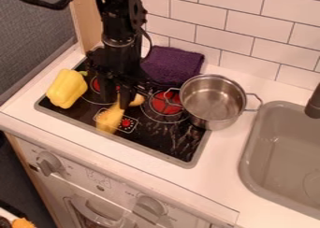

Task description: Move the brush from the top left corner of the stove to between the two switchers of the stove.

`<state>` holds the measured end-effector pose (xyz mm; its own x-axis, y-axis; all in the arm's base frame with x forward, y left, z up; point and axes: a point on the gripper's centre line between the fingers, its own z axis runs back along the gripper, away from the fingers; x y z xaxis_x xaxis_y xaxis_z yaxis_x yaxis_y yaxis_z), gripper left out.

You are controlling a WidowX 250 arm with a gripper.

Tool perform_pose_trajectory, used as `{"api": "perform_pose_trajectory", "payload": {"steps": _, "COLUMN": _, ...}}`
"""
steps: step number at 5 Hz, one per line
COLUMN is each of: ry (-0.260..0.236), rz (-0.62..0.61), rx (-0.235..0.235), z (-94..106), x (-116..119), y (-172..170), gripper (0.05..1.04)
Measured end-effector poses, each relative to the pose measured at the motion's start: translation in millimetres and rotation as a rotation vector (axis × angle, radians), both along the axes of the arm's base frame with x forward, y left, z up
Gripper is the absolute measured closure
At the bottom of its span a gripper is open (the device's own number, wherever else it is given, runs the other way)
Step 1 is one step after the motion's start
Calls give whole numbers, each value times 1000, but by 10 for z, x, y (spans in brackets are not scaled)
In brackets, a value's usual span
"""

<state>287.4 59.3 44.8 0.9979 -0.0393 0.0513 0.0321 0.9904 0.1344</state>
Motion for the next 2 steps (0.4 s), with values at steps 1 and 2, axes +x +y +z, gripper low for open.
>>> {"api": "perform_pose_trajectory", "payload": {"steps": 1, "ry": -1, "rz": 8, "rx": 6, "z": 1, "x": 1, "y": 2, "gripper": 164}}
{"api": "perform_pose_trajectory", "payload": {"steps": 2, "ry": -4, "rz": -9, "rx": -13, "z": 8, "x": 13, "y": -29, "gripper": 75}}
